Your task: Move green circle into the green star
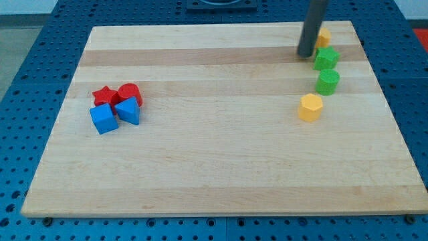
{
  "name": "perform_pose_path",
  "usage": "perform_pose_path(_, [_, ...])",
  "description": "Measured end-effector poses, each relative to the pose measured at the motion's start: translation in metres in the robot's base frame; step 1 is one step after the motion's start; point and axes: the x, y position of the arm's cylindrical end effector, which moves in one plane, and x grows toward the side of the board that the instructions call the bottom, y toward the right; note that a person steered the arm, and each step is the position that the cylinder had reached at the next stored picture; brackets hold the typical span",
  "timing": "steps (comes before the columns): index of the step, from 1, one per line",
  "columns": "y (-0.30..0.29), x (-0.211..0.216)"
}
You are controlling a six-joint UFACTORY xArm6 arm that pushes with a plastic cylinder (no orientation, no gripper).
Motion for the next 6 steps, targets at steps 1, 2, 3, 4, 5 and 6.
perform_pose_path(1, [-0.042, 0.063])
perform_pose_path(2, [-0.042, 0.171])
perform_pose_path(3, [-0.042, 0.252])
perform_pose_path(4, [0.013, 0.302])
perform_pose_path(5, [0.017, 0.303])
perform_pose_path(6, [0.017, 0.249])
